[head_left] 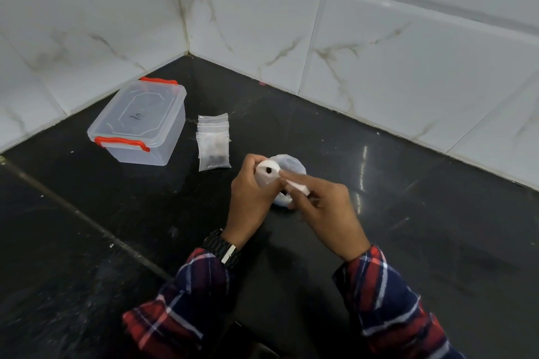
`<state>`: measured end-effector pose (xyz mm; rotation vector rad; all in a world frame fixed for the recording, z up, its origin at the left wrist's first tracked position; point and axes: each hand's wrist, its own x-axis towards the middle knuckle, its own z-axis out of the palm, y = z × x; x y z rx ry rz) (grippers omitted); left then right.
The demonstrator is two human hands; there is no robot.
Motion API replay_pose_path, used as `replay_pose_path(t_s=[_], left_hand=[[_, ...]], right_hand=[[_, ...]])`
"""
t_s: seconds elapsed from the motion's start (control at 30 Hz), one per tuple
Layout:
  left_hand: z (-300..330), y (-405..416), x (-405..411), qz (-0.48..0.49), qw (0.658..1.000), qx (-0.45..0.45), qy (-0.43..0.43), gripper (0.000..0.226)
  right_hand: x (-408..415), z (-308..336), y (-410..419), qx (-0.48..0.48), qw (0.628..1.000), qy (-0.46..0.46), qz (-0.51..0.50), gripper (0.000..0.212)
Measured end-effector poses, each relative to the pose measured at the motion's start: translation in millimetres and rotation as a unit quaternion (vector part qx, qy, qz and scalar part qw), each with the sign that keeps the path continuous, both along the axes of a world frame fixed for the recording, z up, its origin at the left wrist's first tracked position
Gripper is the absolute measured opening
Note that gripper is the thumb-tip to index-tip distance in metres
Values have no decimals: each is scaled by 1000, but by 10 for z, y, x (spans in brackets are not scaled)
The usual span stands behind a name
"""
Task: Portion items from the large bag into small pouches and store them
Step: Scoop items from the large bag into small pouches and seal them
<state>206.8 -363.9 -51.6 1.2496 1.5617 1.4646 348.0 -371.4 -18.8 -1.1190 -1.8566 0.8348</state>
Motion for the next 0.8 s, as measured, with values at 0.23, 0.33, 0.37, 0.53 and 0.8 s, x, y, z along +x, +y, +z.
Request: replay_pose_path(t_s=[0.23,0.33,0.37,0.53,0.8], left_hand=[[-3,-60,33,20,999,37,33,42],[-52,-81,19,34,996,77,33,42],[-57,-80,13,33,995,80,47,41],[-21,-76,-1,25,991,89,95,35],[-42,-21,-34,45,987,97,119,23]], right_hand=[[-64,-21,-12,-38,997,38,-49,23],[-93,35,5,-57,994,71,-55,22],[-102,53,9,-59,994,74,-54,22],[-130,70,24,-4,999,22,-45,22],[-167,84,41,36,999,2,-38,21]])
